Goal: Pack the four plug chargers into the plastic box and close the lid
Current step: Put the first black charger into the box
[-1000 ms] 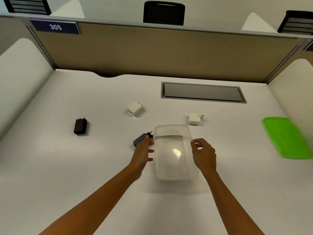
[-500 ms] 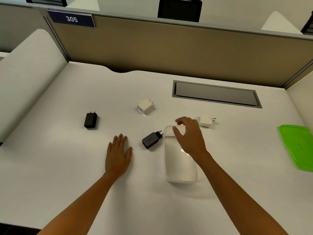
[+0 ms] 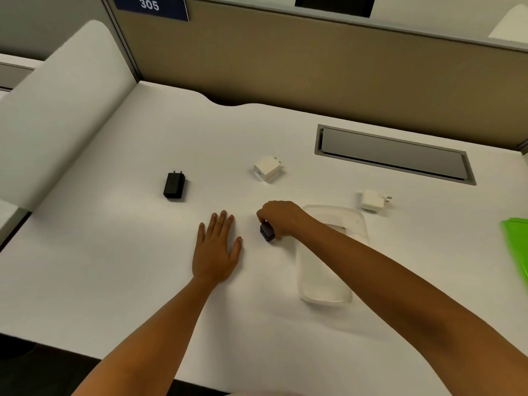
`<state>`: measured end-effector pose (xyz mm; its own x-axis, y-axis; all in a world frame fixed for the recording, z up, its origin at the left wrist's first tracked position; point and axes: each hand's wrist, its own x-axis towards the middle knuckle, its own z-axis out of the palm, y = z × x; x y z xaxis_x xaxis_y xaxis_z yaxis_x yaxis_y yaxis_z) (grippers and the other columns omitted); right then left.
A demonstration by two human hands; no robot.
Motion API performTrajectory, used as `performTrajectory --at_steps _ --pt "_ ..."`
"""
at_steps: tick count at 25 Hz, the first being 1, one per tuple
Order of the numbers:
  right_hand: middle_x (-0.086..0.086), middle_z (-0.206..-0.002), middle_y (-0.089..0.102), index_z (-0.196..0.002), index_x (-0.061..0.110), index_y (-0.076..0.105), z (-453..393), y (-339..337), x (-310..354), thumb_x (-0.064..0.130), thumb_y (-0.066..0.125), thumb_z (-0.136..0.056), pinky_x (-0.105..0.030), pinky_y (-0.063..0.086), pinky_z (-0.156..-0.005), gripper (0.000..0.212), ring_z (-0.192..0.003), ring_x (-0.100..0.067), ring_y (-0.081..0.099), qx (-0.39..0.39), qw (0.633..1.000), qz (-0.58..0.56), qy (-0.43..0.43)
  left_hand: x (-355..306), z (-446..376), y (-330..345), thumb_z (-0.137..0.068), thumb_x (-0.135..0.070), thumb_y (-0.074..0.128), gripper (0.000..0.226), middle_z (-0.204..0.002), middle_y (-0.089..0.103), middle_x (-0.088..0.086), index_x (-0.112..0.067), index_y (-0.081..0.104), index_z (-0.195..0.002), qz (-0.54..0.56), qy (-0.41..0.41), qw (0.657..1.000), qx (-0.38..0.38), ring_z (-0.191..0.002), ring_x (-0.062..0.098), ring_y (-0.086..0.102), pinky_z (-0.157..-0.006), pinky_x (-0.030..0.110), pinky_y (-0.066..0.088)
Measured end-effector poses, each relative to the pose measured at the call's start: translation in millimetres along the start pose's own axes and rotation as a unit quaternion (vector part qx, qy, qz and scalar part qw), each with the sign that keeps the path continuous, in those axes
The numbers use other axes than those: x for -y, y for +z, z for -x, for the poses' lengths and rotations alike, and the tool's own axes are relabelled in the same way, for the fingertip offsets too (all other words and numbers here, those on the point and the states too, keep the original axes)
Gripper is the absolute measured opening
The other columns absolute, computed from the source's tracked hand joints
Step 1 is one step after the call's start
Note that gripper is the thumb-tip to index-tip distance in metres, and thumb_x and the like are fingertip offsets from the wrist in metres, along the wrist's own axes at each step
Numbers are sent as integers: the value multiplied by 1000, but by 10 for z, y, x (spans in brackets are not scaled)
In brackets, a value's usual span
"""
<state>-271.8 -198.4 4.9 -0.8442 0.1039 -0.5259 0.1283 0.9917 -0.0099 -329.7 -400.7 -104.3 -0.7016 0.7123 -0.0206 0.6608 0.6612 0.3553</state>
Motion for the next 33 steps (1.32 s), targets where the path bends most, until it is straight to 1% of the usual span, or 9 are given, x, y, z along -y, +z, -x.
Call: performTrajectory --at_steps 6,10,13,16,18,21,23,27,33 --pt "-10 -112 60 -106 11 62 -77 -6 -8 12 69 -77 -33 39 -65 30 -95 -31 62 -51 998 8 -39 11 1 0 -99 -52 27 66 -167 9 -4 -24 17 -158 6 0 1000 2 -154 14 -1 -126 44 2" --pt "-7 -112 62 -111 16 57 34 -59 -143 25 72 -76 -37 52 -75 39 -96 -27 61 -100 985 -133 -44 7 1 0 -99 -53 24 67 -167 8 -3 -23 16 -158 -1 3 1000 1 -154 14 -2 -126 45 2" --pt "-4 -111 65 -111 21 56 328 -195 -256 30 81 -72 -36 58 -82 47 -95 -22 65 -180 918 -352 -28 -4 2 -1 -99 -54 23 68 -167 8 -2 -22 16 -158 -4 4 1000 2 -154 15 -2 -126 44 1" --pt "-1 -115 61 -125 29 50 711 -307 -377 31 79 -78 -26 57 -84 55 -94 -16 67 -210 860 -464 -17 5 1 -1 -98 -56 21 69 -168 6 -2 -23 13 -159 -12 5 1000 9 -154 15 -3 -126 45 0" --pt "5 -117 57 -132 35 46 984 -285 -473 37 72 -84 -23 53 -84 54 -95 -13 65 -197 867 -458 -7 4 9 5 -98 -56 19 70 -168 5 -2 -23 12 -159 -14 6 1000 9 -154 15 -3 -126 45 1" --pt "7 -114 60 -121 34 55 1370 -118 -621 39 70 -85 -30 55 -85 40 -94 -15 65 -173 881 -439 22 -15 21 6 -97 -57 18 71 -168 7 -1 -22 14 -159 -18 8 1000 7 -154 16 -2 -125 46 2" --pt "7 -107 63 -112 30 57 1592 32 -673 38 74 -82 -34 56 -85 36 -90 -18 67 -159 873 -459 45 -21 26 9 -97 -57 17 71 -168 7 -1 -21 13 -159 -29 5 1000 9 -154 17 -2 -125 47 0" --pt "7 -102 65 -100 28 58 1823 403 -642 34 79 -78 -31 58 -82 32 -90 -16 68 -157 860 -479 77 -28 26 11 -97 -57 16 71 -168 6 -1 -22 11 -159 -40 0 999 14 -154 17 -2 -125 49 0" --pt "5 -103 69 -96 25 56 1845 875 -485 26 80 -78 -31 58 -86 30 -96 -13 67 -180 836 -514 73 -32 37 17 -96 -58 13 73 -168 7 -1 -21 11 -159 -39 -2 999 10 -155 17 0 -124 49 0"
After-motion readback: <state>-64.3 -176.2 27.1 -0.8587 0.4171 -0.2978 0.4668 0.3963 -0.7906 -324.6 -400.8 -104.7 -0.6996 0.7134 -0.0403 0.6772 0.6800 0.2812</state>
